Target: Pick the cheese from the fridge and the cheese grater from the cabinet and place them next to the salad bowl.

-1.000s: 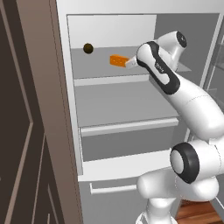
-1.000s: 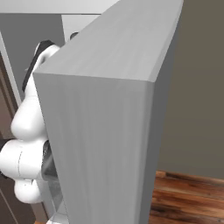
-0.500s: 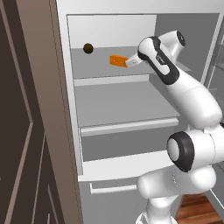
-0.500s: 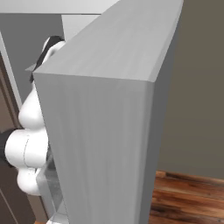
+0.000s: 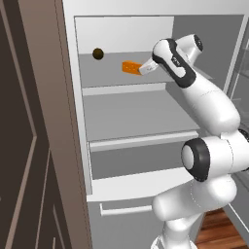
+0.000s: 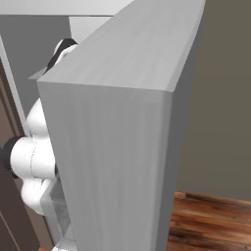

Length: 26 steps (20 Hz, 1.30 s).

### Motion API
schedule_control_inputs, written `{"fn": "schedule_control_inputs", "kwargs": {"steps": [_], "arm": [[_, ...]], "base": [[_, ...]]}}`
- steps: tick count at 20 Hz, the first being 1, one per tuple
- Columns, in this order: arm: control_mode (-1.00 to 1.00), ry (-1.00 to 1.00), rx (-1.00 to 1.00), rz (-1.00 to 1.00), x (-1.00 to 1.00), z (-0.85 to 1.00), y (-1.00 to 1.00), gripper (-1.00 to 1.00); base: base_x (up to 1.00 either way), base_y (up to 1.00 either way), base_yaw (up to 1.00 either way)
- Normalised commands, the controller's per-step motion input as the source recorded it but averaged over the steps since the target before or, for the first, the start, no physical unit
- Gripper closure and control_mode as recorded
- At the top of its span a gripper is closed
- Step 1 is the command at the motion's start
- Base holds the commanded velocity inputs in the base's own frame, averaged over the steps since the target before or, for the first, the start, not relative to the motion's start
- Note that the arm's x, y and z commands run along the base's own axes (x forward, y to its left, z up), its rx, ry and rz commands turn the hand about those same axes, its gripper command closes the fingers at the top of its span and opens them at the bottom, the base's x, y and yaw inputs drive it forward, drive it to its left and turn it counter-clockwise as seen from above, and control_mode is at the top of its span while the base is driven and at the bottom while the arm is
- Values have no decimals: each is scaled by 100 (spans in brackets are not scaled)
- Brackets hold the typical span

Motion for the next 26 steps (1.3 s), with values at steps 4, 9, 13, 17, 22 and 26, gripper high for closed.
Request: {"fn": "schedule_control_inputs", "kwargs": {"steps": [4,9,13,17,22,26], "arm": [[-100,0,2,1,26,-24,0,-100],[-100,0,2,0,23,-20,0,-100],[-100,0,5,0,16,-6,0,-100],[-100,2,9,0,11,0,0,-100],[-100,5,13,0,13,-3,0,-100],[-100,3,12,0,8,-13,1,-100]], "base": [[0,0,0],[0,0,0],[0,0,0],[0,0,0],[0,0,0],[0,0,0]]}}
